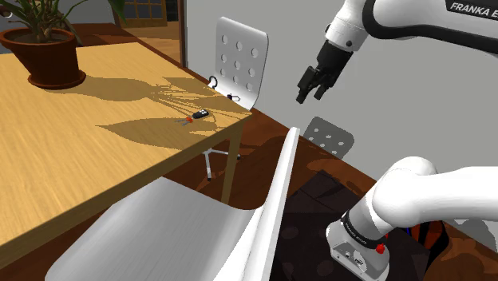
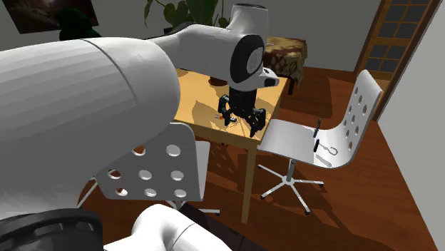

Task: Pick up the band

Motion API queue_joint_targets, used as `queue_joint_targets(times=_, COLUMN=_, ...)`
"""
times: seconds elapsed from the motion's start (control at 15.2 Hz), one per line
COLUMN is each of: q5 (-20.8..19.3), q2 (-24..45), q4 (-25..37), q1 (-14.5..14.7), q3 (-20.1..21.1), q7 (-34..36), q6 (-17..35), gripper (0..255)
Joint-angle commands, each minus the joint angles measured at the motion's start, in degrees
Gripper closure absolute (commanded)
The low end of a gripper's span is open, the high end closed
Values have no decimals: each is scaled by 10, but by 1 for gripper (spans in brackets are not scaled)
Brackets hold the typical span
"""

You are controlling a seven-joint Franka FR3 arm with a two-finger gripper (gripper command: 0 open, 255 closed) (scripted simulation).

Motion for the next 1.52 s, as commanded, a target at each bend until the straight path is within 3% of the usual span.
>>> queue_joint_targets(times=0.0, q5=0, q2=0, q4=0, q1=0, q3=0, q7=0, q6=0, gripper=0)
queue_joint_targets(times=0.4, q5=15, q2=123, q4=59, q1=-4, q3=66, q7=92, q6=56, gripper=0)
queue_joint_targets(times=0.73, q5=6, q2=237, q4=130, q1=-12, q3=114, q7=172, q6=88, gripper=0)
queue_joint_targets(times=1.12, q5=-35, q2=384, q4=242, q1=-17, q3=160, q7=275, q6=105, gripper=0)
queue_joint_targets(times=1.45, q5=-87, q2=516, q4=361, q1=-4, q3=178, q7=359, q6=95, gripper=0)
